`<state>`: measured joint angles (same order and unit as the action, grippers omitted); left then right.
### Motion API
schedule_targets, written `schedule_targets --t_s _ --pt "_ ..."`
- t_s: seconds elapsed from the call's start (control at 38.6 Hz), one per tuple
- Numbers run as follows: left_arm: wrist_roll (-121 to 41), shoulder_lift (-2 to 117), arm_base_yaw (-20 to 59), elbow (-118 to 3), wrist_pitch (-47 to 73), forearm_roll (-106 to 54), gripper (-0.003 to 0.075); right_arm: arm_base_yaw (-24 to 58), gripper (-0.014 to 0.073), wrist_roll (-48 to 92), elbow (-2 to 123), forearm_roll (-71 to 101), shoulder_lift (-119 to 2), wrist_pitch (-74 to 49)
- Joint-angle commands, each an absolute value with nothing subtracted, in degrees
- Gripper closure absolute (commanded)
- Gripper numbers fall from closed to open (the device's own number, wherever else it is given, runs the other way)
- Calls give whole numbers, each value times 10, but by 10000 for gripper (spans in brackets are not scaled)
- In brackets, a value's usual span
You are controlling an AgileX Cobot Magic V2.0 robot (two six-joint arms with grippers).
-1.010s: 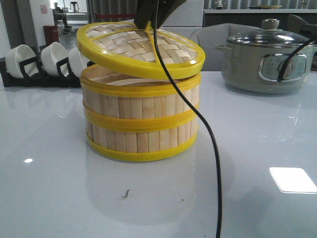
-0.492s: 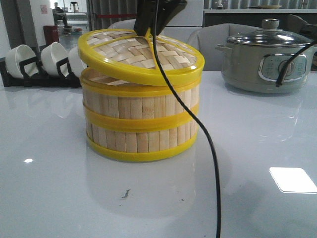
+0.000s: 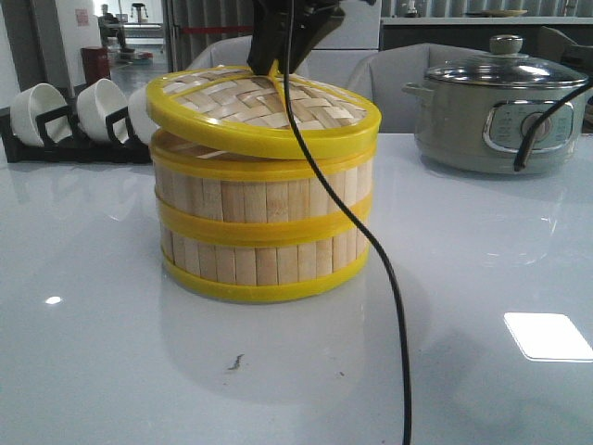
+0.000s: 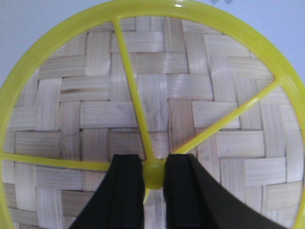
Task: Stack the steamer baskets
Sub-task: 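Lower the lid onto the top basket with the right gripper and release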
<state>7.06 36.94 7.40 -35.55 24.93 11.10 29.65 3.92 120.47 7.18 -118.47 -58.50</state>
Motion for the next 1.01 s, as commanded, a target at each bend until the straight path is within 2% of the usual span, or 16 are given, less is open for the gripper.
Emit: schedule_targets --t_s 0.0,0.73,0.8,0.98 --pt "75 369 75 -372 200 114 633 294 543 42 1224 71 -1151 -540" --pt "75 369 75 -372 200 114 633 295 533 41 1224 76 -1167 -541" --pt "75 369 75 -372 200 114 633 295 488 41 1224 78 -1167 -539" --pt "75 369 75 -372 200 114 633 295 266 41 1224 78 -1167 -535"
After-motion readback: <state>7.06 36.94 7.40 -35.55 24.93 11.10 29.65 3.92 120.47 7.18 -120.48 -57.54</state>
